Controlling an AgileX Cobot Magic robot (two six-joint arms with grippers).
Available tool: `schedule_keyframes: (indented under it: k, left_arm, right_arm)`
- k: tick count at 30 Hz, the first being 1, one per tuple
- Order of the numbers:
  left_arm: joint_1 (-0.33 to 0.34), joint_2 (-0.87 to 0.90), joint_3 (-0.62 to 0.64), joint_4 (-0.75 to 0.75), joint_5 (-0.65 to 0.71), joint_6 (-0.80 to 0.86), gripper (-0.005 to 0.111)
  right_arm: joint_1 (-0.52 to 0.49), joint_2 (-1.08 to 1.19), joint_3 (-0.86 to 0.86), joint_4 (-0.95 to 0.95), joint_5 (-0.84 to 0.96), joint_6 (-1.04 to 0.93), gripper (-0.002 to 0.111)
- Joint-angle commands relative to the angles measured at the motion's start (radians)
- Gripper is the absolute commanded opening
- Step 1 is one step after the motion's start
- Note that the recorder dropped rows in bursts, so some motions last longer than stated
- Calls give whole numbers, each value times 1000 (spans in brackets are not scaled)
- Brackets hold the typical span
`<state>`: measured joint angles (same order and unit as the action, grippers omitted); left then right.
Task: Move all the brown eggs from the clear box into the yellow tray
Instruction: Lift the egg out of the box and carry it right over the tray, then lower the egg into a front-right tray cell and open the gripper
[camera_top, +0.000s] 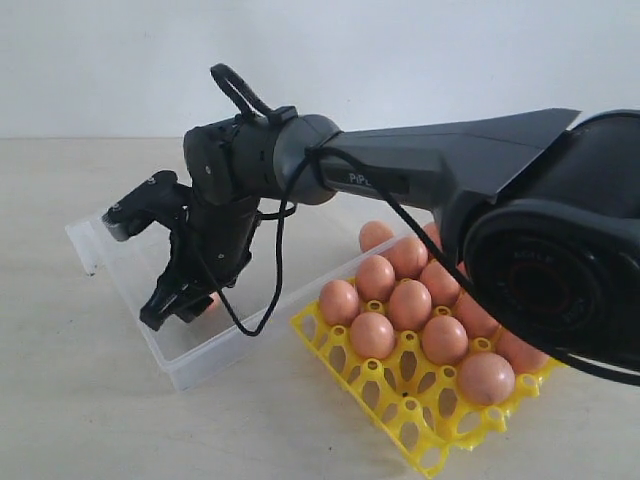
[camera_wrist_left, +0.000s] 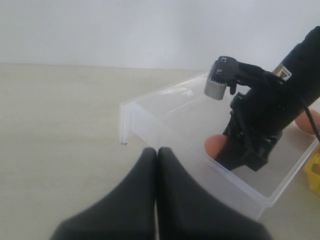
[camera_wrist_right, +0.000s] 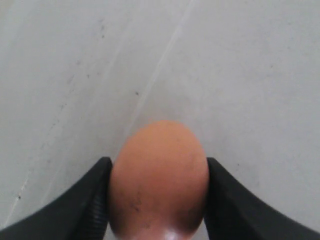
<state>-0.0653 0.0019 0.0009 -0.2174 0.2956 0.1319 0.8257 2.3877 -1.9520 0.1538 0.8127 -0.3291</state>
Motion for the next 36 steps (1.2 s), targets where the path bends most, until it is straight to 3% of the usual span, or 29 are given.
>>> schedule_keyframes:
  k: [1,6,9,13,16,19,22,24,26,30,33,36]
  left_arm:
    - [-6,-2,-1,-5,0,0,-4]
    - [-6,-2,-1,-5,0,0,-4]
    - [-6,-2,-1,-5,0,0,-4]
    - [-6,-2,-1,-5,0,0,-4]
    - [-6,-2,-1,-5,0,0,-4]
    - [-6,-2,-1,-5,0,0,-4]
    - [-6,-2,-1,-5,0,0,-4]
    - [-6,-2,-1,-5,0,0,-4]
    - [-6,-2,-1,-5,0,0,-4]
    - [-6,-2,-1,-5,0,0,-4]
    - [-6,-2,-1,-5,0,0,-4]
    - [-6,-2,-1,-5,0,0,-4]
  right_arm:
    - [0,-77,-7,-6,-101,185,1]
    - [0,-196,9,-2,-233,404,1]
    - [25,-321,153,-10,-476,432,1]
    - [72,-553,580,-5,-929,437,1]
    - [79,-729,941,-2,-1166,454,1]
    - [21,-917,1276,-2,-1324,484,0]
    - [-113,-1111,1468,-62,-1434,642,0]
    - [-245,-1218,1511,-315,-1406,843,0]
    - [-353,-1282,1508,-747,-1378,1156,0]
    - [-529,-1295,1478,-1473,-1652,1726,0]
    - [-609,-1248,1476,-1673,-1856,1827,0]
    - [-632,-1178,1476,-1745,-1925,1830,0]
